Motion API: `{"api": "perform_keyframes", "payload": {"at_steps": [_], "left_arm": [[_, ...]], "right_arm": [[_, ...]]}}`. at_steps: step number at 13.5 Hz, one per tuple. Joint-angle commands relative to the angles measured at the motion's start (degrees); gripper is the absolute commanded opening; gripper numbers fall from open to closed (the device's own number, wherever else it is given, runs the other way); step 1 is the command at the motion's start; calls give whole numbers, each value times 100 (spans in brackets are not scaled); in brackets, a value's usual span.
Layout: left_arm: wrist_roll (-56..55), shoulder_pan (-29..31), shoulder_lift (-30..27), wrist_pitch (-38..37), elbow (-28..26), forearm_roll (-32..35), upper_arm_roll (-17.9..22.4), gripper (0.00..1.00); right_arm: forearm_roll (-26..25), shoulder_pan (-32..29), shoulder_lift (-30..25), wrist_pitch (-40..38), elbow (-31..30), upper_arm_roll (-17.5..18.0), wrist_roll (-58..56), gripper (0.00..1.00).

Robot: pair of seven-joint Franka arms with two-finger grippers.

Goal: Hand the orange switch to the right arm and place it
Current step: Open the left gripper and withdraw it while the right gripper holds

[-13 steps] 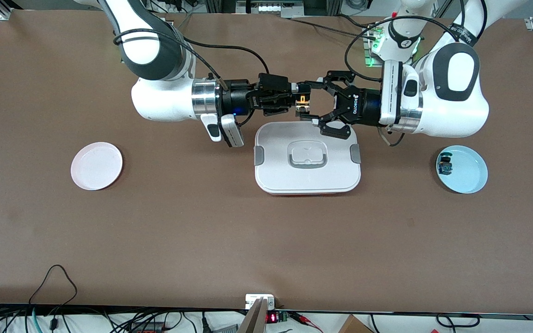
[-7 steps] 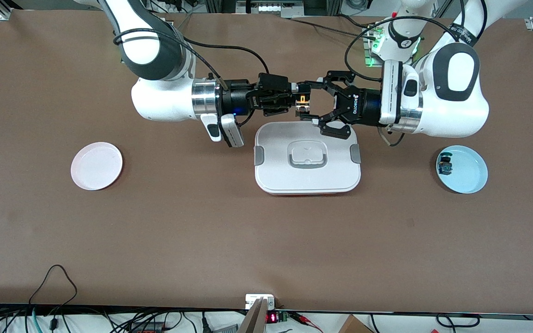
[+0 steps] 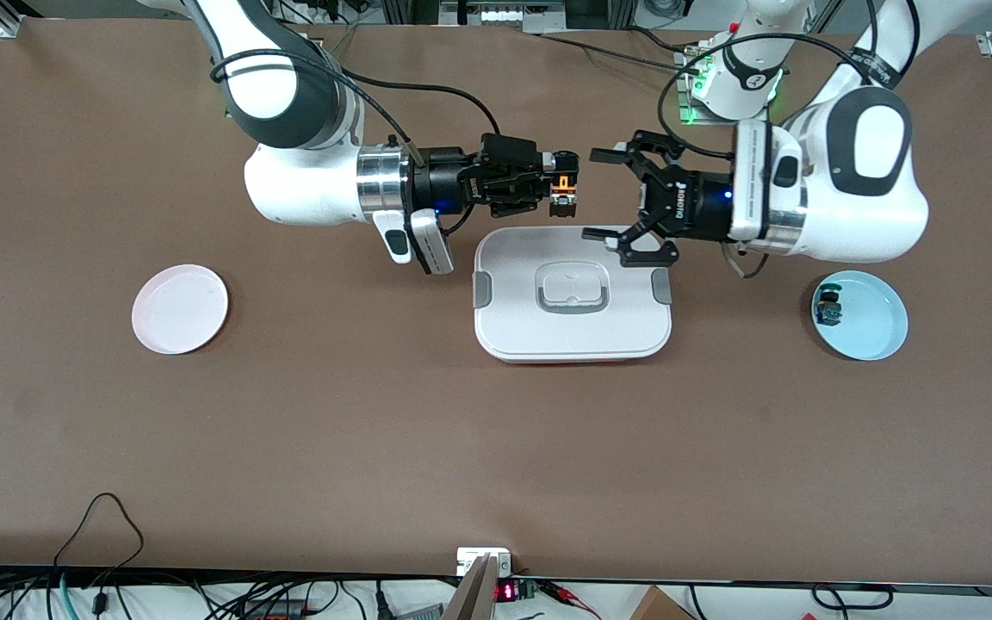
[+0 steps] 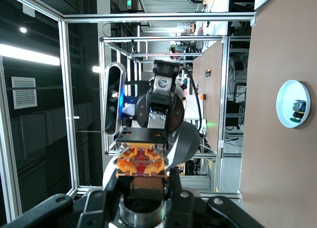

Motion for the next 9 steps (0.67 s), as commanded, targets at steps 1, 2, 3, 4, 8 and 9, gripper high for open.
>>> {"api": "perform_keyframes", "payload": {"at_steps": [1,2,3,4,8,9], "left_arm": [[42,552,105,-562,-26,-136,16,100],[24,746,105,-755,-35,-127,77,100],[33,809,105,-905,9,-40,251,100],[24,810,105,-1081,122,335,523,100],[24,801,166,-1898,764,1576,1315,100],[24,810,245,-2091,887,1883,1447,100]], "right_arm": [[114,-54,-21,20,82,18,-51,1],[96,-90,-74,20,56,18,-68,1],[70,-133,-109,11,39,18,-68,1],[35,-238,-153,2,4,18,-68,1],[-333,-624,-215,-488,-155,10,-68,1],[-360,-809,-215,-769,-164,10,-33,1]]}}
